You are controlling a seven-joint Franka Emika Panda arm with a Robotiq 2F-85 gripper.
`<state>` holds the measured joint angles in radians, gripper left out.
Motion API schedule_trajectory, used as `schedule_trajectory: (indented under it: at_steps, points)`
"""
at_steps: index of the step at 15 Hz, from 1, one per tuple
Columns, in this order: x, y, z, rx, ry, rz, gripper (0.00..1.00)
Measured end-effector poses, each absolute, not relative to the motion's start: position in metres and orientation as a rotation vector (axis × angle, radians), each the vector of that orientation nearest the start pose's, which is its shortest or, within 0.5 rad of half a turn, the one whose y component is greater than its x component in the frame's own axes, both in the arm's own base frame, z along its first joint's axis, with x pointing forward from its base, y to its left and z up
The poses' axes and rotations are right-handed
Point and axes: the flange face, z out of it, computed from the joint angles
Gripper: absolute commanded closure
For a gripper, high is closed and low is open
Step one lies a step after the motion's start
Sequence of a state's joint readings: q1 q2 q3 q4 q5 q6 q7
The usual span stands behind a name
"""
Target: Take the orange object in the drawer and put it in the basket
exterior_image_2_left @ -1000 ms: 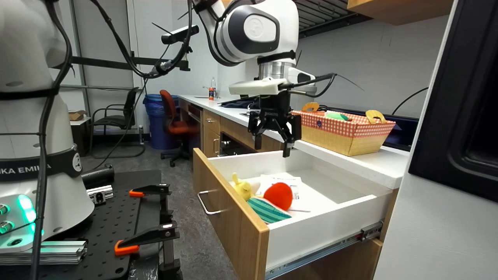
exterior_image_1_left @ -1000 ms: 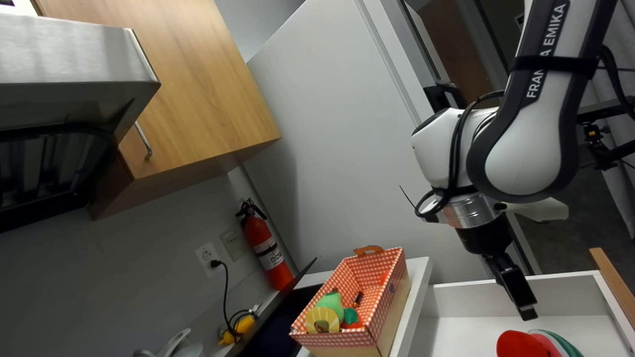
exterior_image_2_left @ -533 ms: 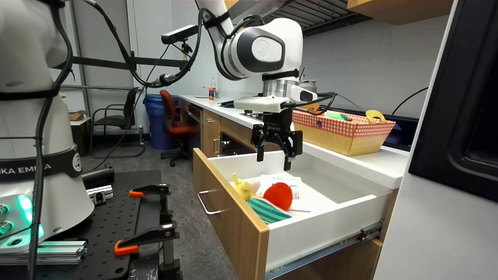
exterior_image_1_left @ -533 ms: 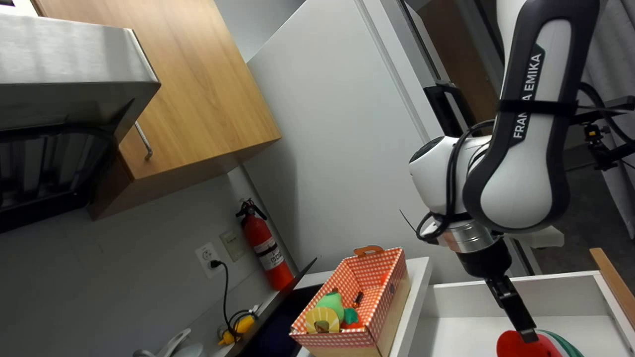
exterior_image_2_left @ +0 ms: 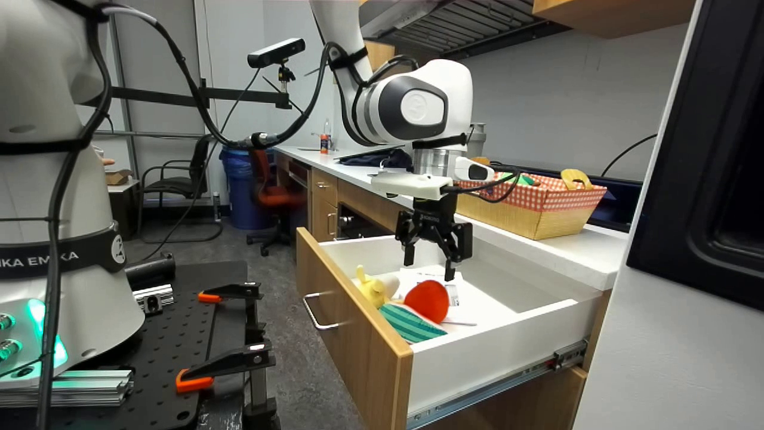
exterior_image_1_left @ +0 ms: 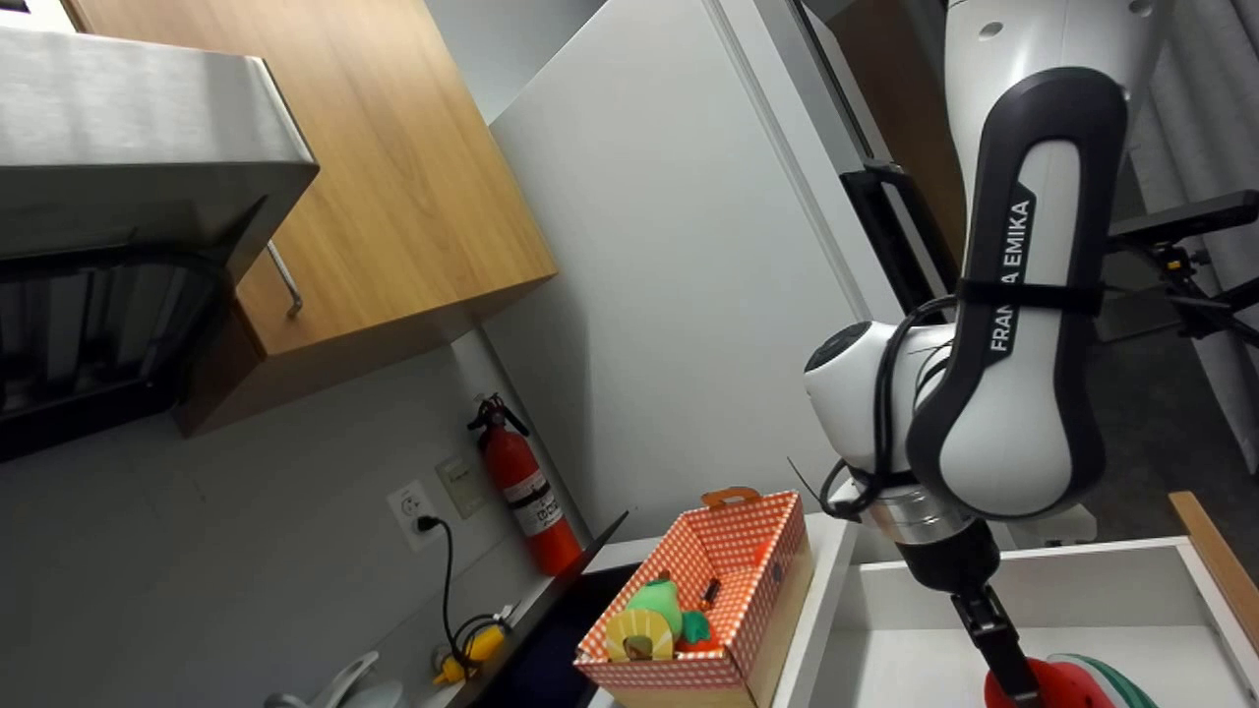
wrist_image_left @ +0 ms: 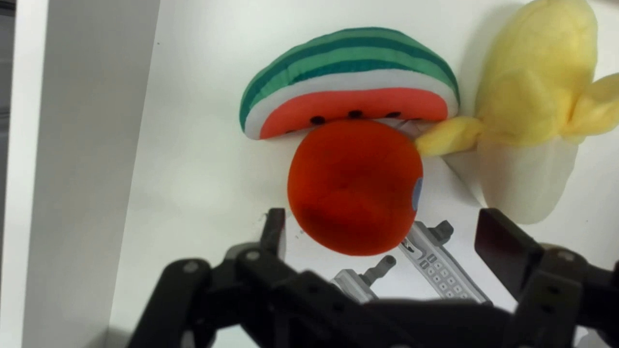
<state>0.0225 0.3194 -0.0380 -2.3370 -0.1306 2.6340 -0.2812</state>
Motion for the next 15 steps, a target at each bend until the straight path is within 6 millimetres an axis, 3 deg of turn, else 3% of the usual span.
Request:
schedule_trajectory:
  at_steps: [13,14,15]
  points:
    - [0.525,-0.023,0.158,-3.191,-0.508,0.133,0.01]
    - [0.525,-0.023,0.157,-3.193,-0.5,0.136,0.21]
    - [0.525,-0.024,0.156,-3.193,-0.494,0.138,0.26]
